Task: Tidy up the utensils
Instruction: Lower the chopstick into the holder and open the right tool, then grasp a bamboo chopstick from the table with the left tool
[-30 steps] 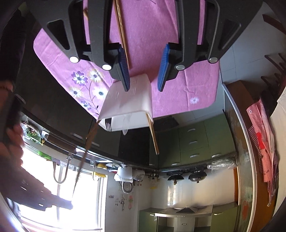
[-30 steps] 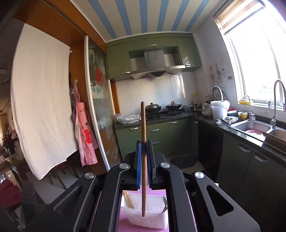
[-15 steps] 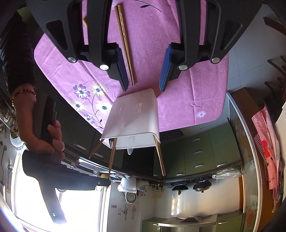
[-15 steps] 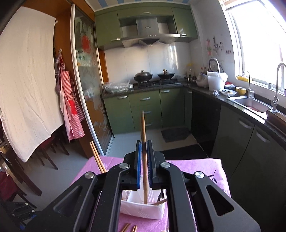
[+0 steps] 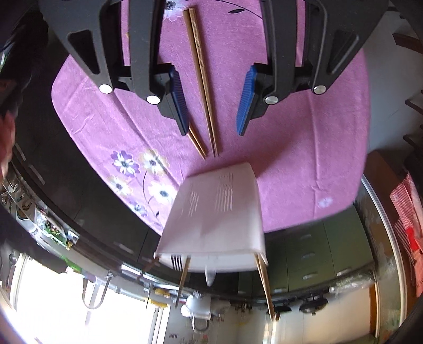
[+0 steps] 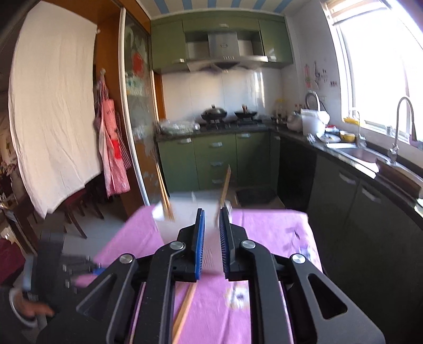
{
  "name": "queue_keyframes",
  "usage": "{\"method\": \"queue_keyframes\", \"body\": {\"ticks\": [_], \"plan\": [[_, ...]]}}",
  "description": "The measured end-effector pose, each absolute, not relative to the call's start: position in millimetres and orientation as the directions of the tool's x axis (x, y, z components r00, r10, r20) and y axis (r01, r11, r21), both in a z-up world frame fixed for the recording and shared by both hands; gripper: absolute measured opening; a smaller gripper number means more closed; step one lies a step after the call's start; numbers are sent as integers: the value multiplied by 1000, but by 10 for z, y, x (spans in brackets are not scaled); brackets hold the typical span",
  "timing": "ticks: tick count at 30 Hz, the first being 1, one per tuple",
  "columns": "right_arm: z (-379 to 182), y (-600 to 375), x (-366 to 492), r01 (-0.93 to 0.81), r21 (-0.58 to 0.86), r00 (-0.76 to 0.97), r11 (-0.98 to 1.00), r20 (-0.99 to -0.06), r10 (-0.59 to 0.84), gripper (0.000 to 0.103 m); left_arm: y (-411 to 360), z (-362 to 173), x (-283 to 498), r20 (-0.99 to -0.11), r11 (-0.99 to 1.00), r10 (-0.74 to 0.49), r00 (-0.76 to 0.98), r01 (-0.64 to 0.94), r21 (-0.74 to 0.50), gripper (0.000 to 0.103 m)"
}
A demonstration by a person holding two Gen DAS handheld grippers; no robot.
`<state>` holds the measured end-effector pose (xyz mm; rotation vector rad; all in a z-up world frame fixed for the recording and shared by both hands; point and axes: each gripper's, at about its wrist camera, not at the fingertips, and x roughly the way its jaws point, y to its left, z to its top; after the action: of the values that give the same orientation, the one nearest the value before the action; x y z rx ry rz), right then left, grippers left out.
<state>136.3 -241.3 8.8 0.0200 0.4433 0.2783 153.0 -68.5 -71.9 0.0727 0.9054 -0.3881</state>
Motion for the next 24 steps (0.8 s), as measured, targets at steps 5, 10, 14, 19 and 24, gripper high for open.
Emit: {"method": "queue_keyframes", "body": {"ticks": [5,10,14,19,24], "plan": [[-628,-2600,1222,-222,106,783,969,-573,242,11,-818,-1066,1714,-836,927,-289,466,353,-124,36],[-1083,-2777,1249,-195,203,715,960,-641,281,14,-862,-1292,1846,-868,932,-274,415,336,-134,28],[-1221,-2817,1270,-191,250,700,949,-643,310,14,-881,-1418,1944,-883,938,-251,396,325,-121,25],[-1177,-2771,1317,-199,266,696,943,-639,327,14,-912,-1539,2019,-898,938,-247,364,324,-127,18],[-1157,-2761,1339,-200,279,694,939,-636,337,14,-947,-1592,2057,-901,932,-269,341,327,-154,17]]}}
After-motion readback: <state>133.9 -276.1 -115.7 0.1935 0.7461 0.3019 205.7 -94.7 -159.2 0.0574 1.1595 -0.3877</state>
